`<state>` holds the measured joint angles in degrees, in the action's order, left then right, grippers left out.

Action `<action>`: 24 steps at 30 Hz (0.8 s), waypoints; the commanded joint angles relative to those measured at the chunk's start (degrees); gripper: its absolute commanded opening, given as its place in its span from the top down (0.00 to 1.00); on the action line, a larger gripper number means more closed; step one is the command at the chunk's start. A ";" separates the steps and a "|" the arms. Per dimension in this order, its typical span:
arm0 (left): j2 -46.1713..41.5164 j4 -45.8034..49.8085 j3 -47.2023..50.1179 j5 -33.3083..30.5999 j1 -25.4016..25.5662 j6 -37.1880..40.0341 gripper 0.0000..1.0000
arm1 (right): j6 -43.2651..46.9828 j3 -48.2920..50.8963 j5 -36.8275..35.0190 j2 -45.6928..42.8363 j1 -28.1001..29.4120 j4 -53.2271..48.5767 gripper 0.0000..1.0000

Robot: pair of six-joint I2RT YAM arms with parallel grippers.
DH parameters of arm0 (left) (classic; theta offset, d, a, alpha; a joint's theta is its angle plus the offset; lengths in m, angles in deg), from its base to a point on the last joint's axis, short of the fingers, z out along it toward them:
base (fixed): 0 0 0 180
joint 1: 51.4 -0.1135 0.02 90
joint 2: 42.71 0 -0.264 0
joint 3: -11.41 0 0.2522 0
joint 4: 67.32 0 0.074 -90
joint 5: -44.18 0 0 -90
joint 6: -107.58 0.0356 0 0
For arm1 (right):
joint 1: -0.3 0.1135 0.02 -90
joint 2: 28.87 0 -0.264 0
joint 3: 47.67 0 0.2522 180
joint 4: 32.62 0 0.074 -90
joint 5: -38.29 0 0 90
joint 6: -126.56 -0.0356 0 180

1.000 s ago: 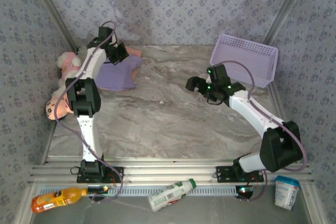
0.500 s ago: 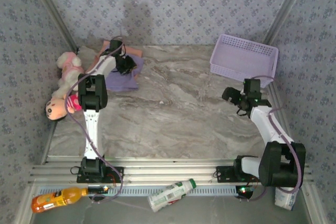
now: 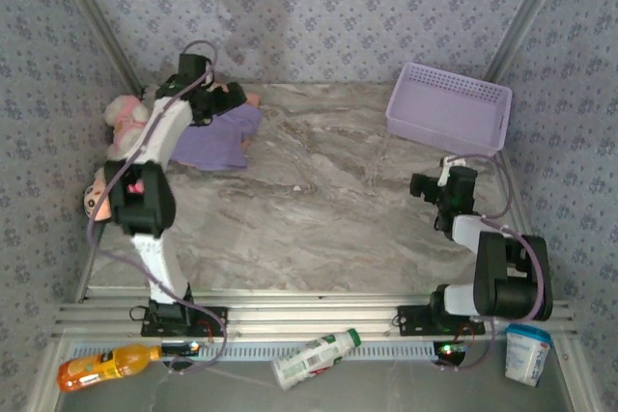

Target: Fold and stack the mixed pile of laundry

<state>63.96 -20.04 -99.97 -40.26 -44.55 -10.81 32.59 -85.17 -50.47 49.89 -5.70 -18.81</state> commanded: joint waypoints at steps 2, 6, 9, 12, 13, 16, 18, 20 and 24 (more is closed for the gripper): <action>-13.88 -6.66 20.07 -10.51 -0.82 5.85 0.00 | 2.96 -0.23 0.93 5.75 1.16 14.75 0.00; -25.18 -16.65 38.36 -16.42 -2.03 10.12 0.00 | 4.63 2.26 -0.22 9.06 2.86 21.98 0.00; -32.12 -28.48 51.70 -22.21 -2.77 15.52 0.00 | 4.41 2.06 0.06 8.91 2.58 21.13 0.00; -34.76 -38.77 61.06 -22.37 -5.41 17.15 0.00 | 4.58 2.04 -0.36 8.82 2.84 20.97 0.00; -34.59 -41.79 63.29 -22.13 -6.23 17.28 0.00 | 4.58 1.98 -0.36 8.87 2.91 21.03 0.00; -32.16 -49.44 67.48 -21.34 -6.85 18.90 0.00 | 4.85 1.95 -0.80 8.89 3.23 20.77 0.00; -30.14 -55.64 69.80 -20.69 -6.73 19.50 0.00 | 5.02 1.82 -1.16 8.88 3.44 20.58 0.00; -28.73 -61.24 70.76 -19.92 -6.67 20.17 0.00 | 5.02 1.86 -1.23 8.87 3.41 20.57 0.00; -25.10 -68.38 70.74 -17.67 -6.44 24.73 0.00 | 5.01 1.77 -1.28 8.91 3.52 20.59 0.00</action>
<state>37.14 -77.22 -29.07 -59.98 -51.28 9.65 36.51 -83.32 -50.78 58.42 -2.42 0.23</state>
